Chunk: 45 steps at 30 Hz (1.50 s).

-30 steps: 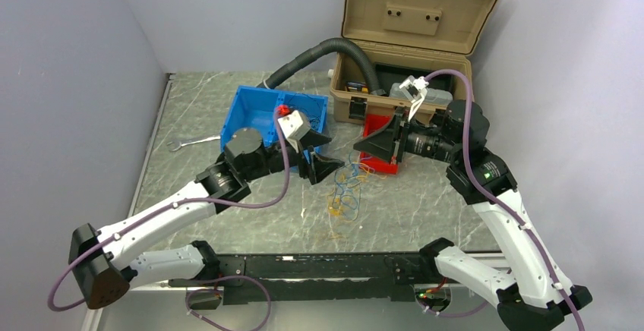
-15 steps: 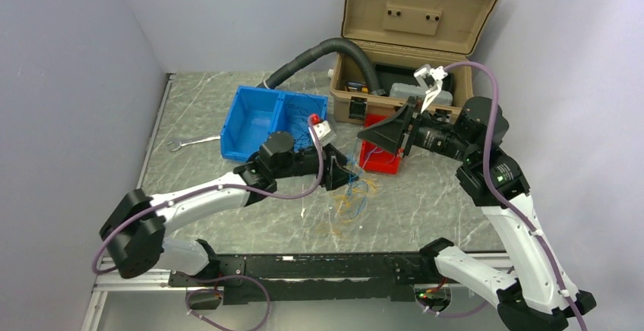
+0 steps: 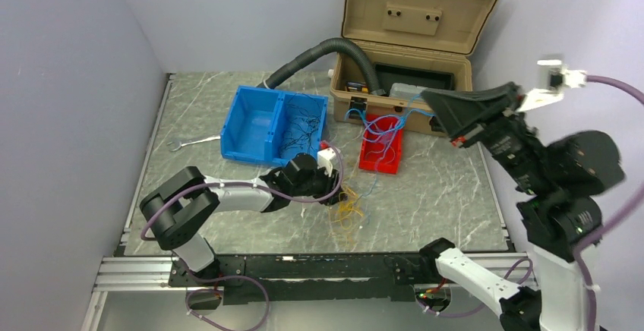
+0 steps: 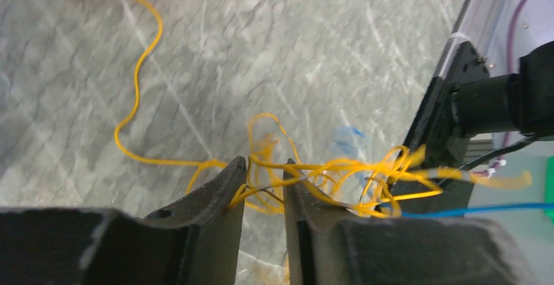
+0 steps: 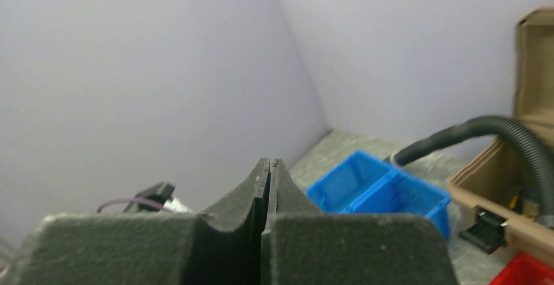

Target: Untangle the cables

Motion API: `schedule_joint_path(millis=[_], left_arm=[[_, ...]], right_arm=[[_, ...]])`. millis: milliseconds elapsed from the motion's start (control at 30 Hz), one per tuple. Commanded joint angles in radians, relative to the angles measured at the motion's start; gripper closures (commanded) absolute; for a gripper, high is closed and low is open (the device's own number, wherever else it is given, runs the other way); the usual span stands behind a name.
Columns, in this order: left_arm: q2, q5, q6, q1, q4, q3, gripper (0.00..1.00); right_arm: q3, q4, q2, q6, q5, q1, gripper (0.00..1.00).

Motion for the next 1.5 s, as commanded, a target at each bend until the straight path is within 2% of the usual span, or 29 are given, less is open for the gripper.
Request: schedule_joint_path(millis=[0, 100, 200, 367, 533, 633, 733, 867, 1167, 1467], left_arm=[[-0.043, -0.069, -0.040, -0.005, 0.019, -0.072, 0.71], [-0.156, -0.126, -0.055, -0.006, 0.050, -0.186, 0.73], [-0.266, -0.174, -0.046, -0.006, -0.043, -0.239, 0.75], [-0.461, -0.258, -0.029, -0.004, -0.217, -0.278, 0.83], [-0.593, -0.247, 0.032, -0.003, -0.343, -0.237, 0.80], [-0.634, -0.259, 0.042, -0.003, -0.396, -0.211, 0.77], [-0.670, -0.264, 0.054, -0.004, -0.414, -0.198, 0.68], [-0.707, -0.254, 0.069, -0.004, -0.427, -0.194, 0.63], [-0.699, -0.234, 0.098, -0.004, -0.336, -0.195, 0.60], [-0.688, -0.235, 0.097, -0.004, -0.330, -0.189, 0.59]], right_arm=[[0.070, -0.050, -0.023, -0.055, 0.238, 0.003, 1.00], [0.111, -0.094, -0.018, -0.093, 0.332, 0.004, 1.00], [0.124, -0.128, -0.010, -0.115, 0.394, 0.004, 1.00], [0.083, -0.127, -0.024, -0.132, 0.468, 0.004, 1.00], [0.015, -0.129, -0.034, -0.124, 0.488, 0.003, 1.00], [-0.043, -0.125, -0.052, -0.115, 0.504, 0.003, 1.00], [-0.089, -0.122, -0.057, -0.121, 0.528, 0.003, 1.00], [-0.087, -0.110, -0.030, -0.142, 0.542, 0.004, 1.00], [0.078, -0.033, 0.132, -0.185, 0.521, 0.003, 1.00], [0.237, 0.064, 0.296, -0.233, 0.543, 0.002, 1.00]])
